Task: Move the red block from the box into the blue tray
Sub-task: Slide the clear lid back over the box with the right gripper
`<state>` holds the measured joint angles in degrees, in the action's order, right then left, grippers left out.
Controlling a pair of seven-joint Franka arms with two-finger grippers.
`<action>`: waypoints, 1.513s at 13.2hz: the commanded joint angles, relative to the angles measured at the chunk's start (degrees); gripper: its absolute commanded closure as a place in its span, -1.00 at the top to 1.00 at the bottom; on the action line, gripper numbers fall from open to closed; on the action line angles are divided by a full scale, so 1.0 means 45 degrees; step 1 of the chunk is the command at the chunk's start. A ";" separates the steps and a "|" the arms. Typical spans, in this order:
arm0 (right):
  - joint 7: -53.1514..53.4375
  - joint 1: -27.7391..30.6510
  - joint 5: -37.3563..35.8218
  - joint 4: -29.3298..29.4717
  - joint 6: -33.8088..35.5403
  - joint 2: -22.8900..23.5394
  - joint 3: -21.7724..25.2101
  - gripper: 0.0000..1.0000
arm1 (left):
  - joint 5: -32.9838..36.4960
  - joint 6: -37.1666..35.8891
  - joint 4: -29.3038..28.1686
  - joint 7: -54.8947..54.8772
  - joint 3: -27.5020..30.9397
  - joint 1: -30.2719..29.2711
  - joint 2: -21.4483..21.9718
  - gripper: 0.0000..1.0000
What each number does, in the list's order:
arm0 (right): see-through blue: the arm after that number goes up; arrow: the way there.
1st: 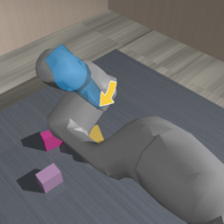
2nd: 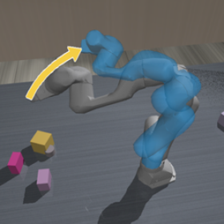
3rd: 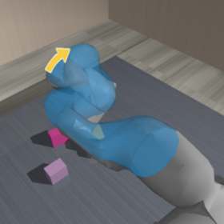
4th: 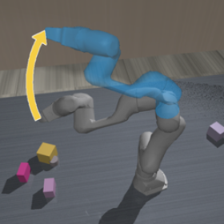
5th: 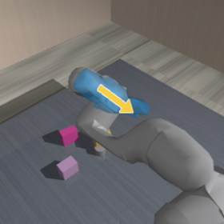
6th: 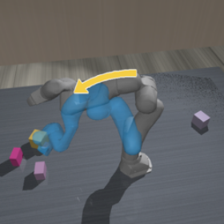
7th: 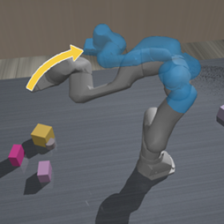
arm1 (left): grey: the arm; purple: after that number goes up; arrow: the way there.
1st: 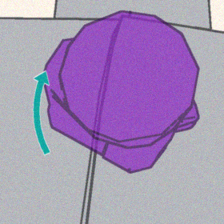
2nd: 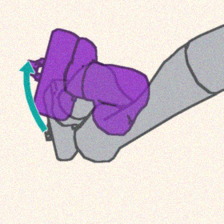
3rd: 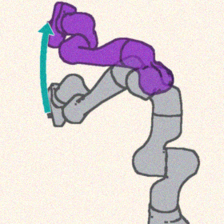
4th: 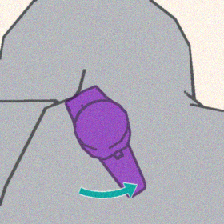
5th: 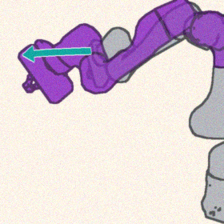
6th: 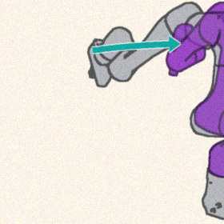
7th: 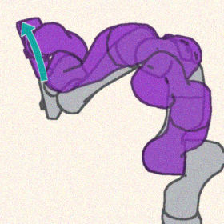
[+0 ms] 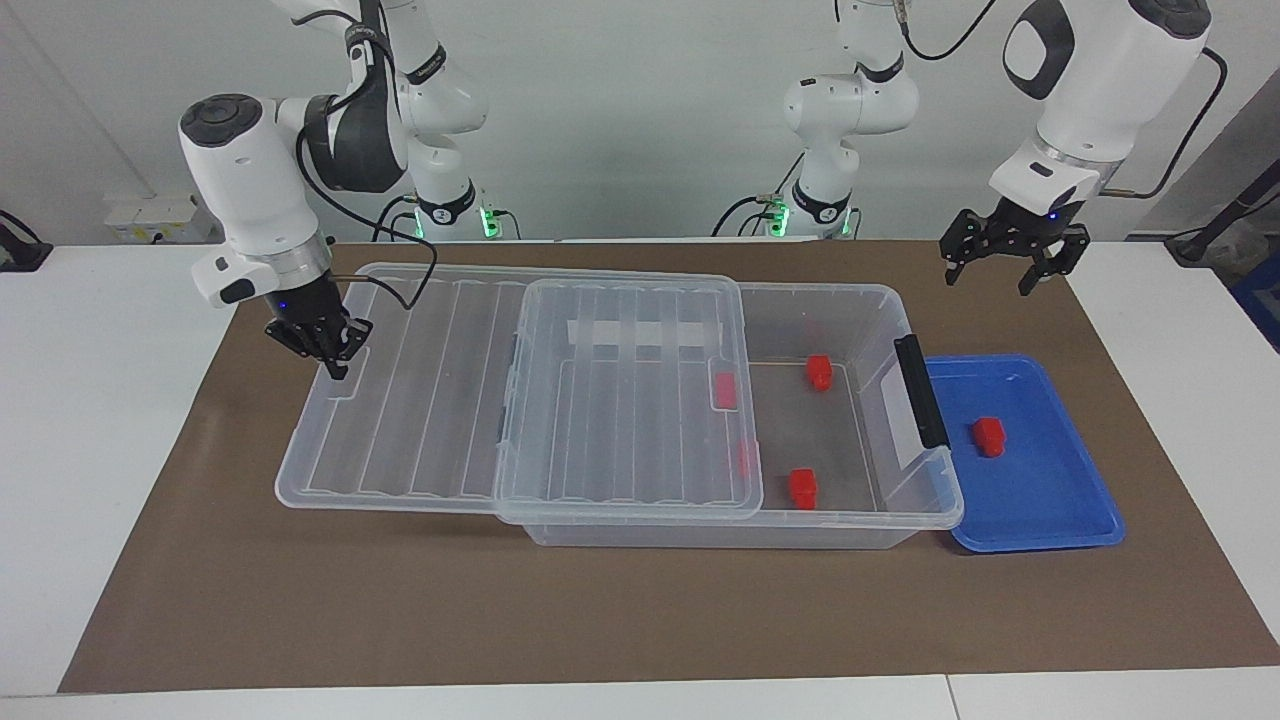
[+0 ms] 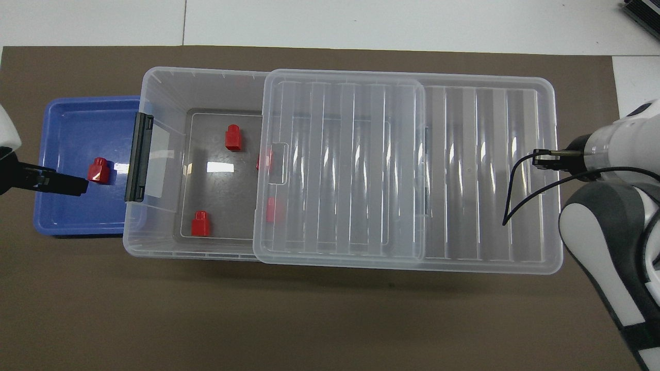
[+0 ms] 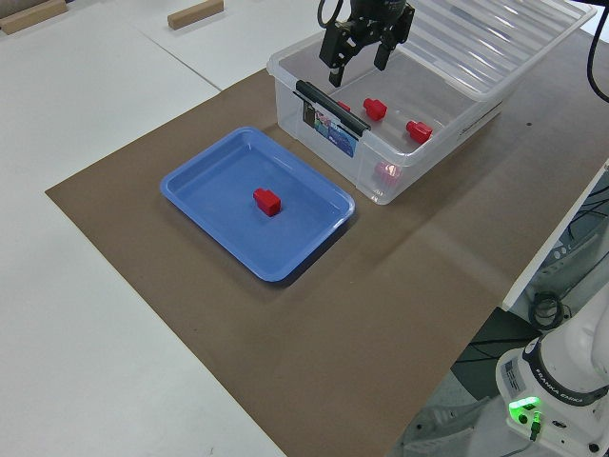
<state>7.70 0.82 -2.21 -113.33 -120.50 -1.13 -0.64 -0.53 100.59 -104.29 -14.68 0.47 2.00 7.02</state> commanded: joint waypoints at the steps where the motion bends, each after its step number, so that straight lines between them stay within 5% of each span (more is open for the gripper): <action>1: 0.0279 -0.0008 -0.0056 0.0220 -0.0389 0.0153 -0.0034 -1.00 | -0.0156 -0.0377 0.0203 0.0157 0.0091 0.0278 0.0238 1.00; 3: 0.0340 0.0264 -0.0075 0.0769 -0.0370 0.0368 0.0005 -1.00 | -0.0156 -0.1042 0.0790 0.0157 0.0071 0.0259 0.0218 1.00; 8: -0.0166 0.1301 -0.0075 -0.0147 -0.0800 0.0349 0.0005 -1.00 | -0.0137 -0.1357 0.0968 0.0138 0.0032 0.0317 0.0257 1.00; 20: -0.0286 -0.0649 -0.0056 -0.0265 -0.0741 0.0291 -0.0073 -1.00 | -0.0137 -0.1240 0.0831 0.0118 -0.0007 0.0142 0.0394 1.00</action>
<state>6.73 -0.42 -2.21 -113.40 -122.77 1.00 -0.74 -0.54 95.68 -100.26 -14.67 0.21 2.64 7.79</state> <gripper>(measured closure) 0.991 0.000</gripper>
